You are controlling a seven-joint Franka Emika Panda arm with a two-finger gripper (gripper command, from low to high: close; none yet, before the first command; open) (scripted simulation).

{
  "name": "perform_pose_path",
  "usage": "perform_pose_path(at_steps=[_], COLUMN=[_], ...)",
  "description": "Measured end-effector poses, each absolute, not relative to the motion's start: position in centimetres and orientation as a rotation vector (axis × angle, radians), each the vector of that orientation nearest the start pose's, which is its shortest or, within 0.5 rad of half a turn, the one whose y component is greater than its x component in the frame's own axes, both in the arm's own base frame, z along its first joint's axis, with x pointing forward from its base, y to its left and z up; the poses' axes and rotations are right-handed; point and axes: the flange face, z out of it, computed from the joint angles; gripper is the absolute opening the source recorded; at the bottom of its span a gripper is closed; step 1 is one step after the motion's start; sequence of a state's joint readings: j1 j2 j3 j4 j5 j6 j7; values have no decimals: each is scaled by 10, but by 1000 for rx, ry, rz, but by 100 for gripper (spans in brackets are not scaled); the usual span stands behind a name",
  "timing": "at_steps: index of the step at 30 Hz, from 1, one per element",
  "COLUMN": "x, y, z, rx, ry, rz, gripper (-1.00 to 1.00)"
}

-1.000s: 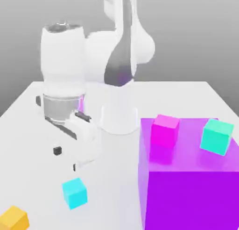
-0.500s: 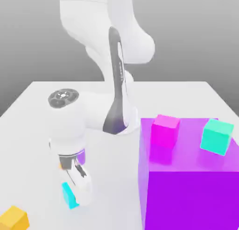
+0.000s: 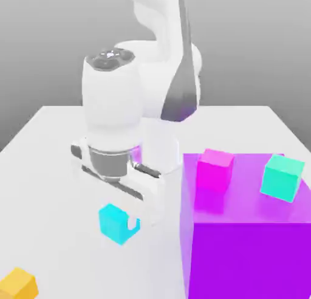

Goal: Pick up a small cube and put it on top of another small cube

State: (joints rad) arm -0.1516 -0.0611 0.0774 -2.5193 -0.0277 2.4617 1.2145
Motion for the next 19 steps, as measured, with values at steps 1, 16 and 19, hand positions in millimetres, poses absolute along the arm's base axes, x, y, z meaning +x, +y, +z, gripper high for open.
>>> perform_pose_path(at_steps=[1,16,19], x=[459,422,422], y=[-25,104,104], z=[316,409,409], rx=[-2600,-2880,-2880], ry=[1801,1244,1244], rz=[-26,4,4], gripper=[-100,100,100])
